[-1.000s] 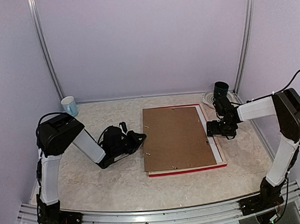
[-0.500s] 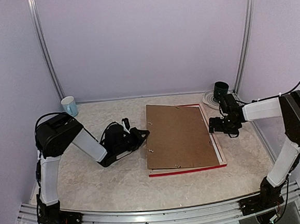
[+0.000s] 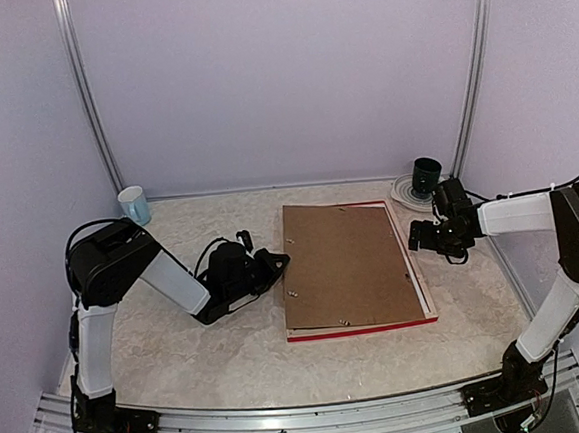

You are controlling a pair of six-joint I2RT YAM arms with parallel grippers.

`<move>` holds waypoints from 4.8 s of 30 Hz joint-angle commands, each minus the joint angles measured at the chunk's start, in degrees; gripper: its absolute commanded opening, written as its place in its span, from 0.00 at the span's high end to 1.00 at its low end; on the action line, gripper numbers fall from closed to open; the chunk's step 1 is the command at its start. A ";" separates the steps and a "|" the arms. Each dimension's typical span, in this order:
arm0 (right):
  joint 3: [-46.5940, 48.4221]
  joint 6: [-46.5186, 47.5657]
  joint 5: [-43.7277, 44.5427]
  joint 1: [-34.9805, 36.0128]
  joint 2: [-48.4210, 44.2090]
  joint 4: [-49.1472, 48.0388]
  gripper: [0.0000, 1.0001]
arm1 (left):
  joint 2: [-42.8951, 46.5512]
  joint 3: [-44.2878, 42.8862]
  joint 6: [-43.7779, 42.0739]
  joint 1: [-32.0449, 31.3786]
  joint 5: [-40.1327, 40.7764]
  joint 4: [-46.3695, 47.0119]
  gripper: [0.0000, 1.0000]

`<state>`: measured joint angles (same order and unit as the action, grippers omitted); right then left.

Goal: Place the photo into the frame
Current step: Place the photo in the frame body, then press the backboard onto the photo.

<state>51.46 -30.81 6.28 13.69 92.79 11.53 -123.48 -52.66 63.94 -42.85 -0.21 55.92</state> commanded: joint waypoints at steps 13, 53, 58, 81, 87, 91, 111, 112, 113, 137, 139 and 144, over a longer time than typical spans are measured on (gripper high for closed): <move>-0.42 -0.87 -1.42 -0.69 2.31 -1.57 0.01 | 1.29 -1.78 0.38 -0.83 8.53 -3.01 1.00; -1.93 -1.34 -15.19 -0.77 5.88 -6.96 0.01 | -2.72 -10.29 -2.58 -1.36 -1.02 -11.78 0.80; -2.44 -1.62 -17.97 -0.77 6.41 -8.10 0.01 | -3.05 -11.48 -2.98 -1.42 -1.69 -12.99 0.70; -2.16 -1.98 -18.94 -0.77 6.65 -8.15 0.01 | -3.04 -26.18 -13.16 -5.63 7.43 -41.49 0.54; -1.90 -1.86 -18.42 -0.77 6.10 -7.63 0.01 | -2.09 -25.71 -13.55 -5.53 8.96 -42.12 0.50; -1.81 -1.73 -17.93 -0.77 5.91 -7.22 0.01 | -1.55 -26.29 -14.10 -5.40 9.42 -43.08 0.43; -1.58 -1.93 -15.73 -0.86 3.60 -6.47 0.01 | 4.66 -24.92 -17.79 -5.62 12.92 -47.92 0.24; -1.57 -1.78 -15.30 -0.86 3.09 -6.22 0.01 | 5.00 -24.69 -18.11 -5.54 13.30 -47.92 0.22; -1.28 -1.60 -14.69 -0.86 2.61 -5.89 0.01 | 5.20 -24.52 -18.41 -5.34 13.54 -48.00 0.21; 2.94 2.62 0.28 1.66 4.10 -0.02 0.01 | -2.19 -31.99 -27.88 -4.56 18.16 -59.85 0.30; 4.17 3.06 3.65 3.27 5.69 1.21 0.01 | -2.78 -32.67 -28.43 -4.90 18.42 -60.36 0.30; 7.55 3.56 7.44 5.73 9.74 3.84 0.01 | -5.21 -35.65 -29.34 -5.13 18.63 -63.37 0.30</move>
<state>56.36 -28.32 8.36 17.72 99.39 11.68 -125.97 -85.65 36.67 -47.53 17.19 -3.77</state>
